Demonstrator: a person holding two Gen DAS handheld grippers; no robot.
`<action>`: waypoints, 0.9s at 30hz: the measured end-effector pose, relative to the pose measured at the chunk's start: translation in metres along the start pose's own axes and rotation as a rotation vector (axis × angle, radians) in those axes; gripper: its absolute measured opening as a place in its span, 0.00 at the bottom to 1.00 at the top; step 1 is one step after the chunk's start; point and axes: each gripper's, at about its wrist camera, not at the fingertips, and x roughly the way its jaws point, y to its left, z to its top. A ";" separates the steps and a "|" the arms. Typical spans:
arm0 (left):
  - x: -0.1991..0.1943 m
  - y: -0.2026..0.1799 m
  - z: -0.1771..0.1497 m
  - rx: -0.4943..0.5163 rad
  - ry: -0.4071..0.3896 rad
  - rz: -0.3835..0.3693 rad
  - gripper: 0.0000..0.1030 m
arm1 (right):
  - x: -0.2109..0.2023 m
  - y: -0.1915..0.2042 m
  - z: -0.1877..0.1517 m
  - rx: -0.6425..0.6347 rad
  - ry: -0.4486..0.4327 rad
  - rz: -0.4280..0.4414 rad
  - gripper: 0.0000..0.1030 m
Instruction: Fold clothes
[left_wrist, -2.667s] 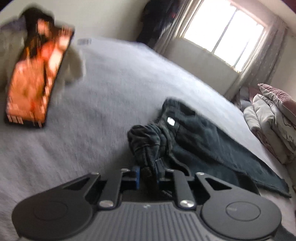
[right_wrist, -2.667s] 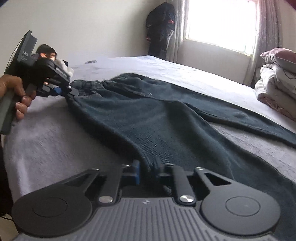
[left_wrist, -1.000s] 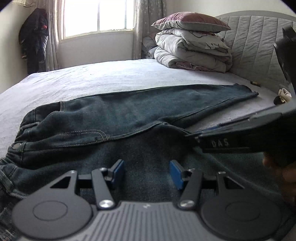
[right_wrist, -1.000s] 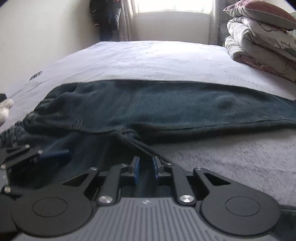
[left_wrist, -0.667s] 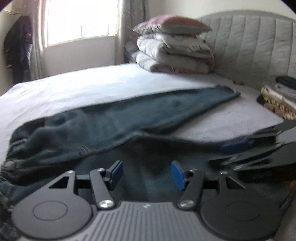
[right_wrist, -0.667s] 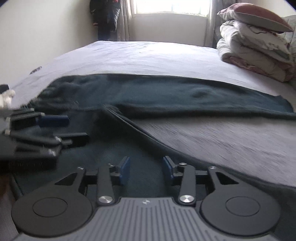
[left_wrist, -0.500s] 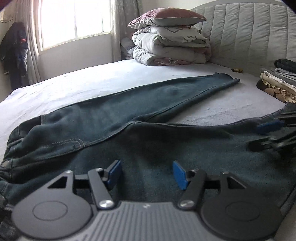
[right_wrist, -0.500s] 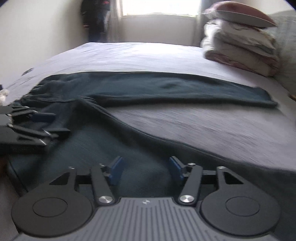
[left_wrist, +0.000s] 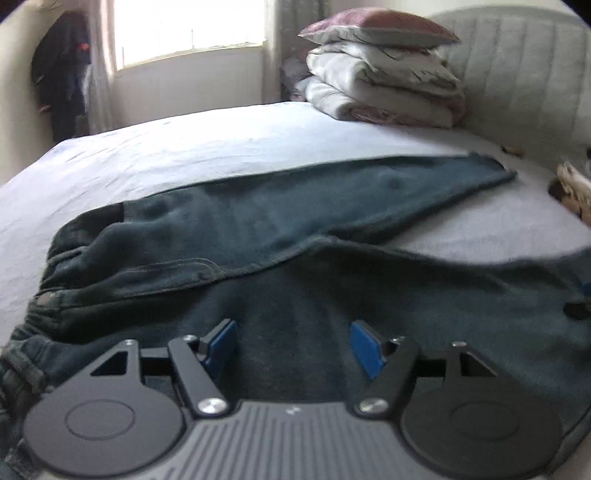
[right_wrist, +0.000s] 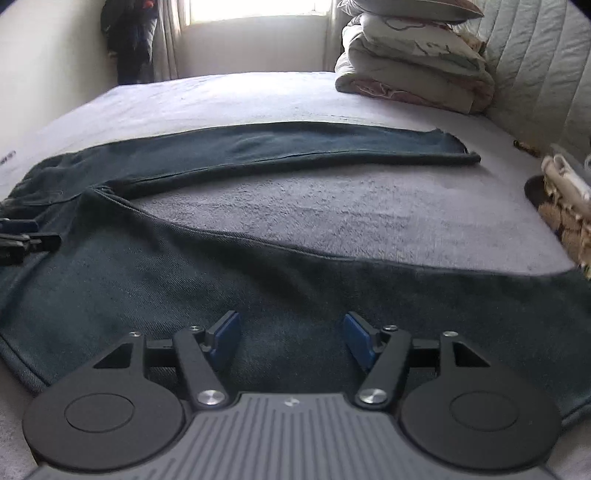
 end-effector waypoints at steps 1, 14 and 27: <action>-0.003 0.003 0.003 -0.018 -0.012 0.003 0.69 | -0.001 0.002 0.004 -0.003 0.000 0.014 0.64; -0.007 0.065 0.031 -0.266 0.039 0.163 0.74 | 0.029 0.083 0.084 -0.195 -0.014 0.165 0.64; -0.008 0.114 0.029 -0.464 0.103 0.148 0.78 | 0.091 0.177 0.163 -0.420 0.005 0.307 0.64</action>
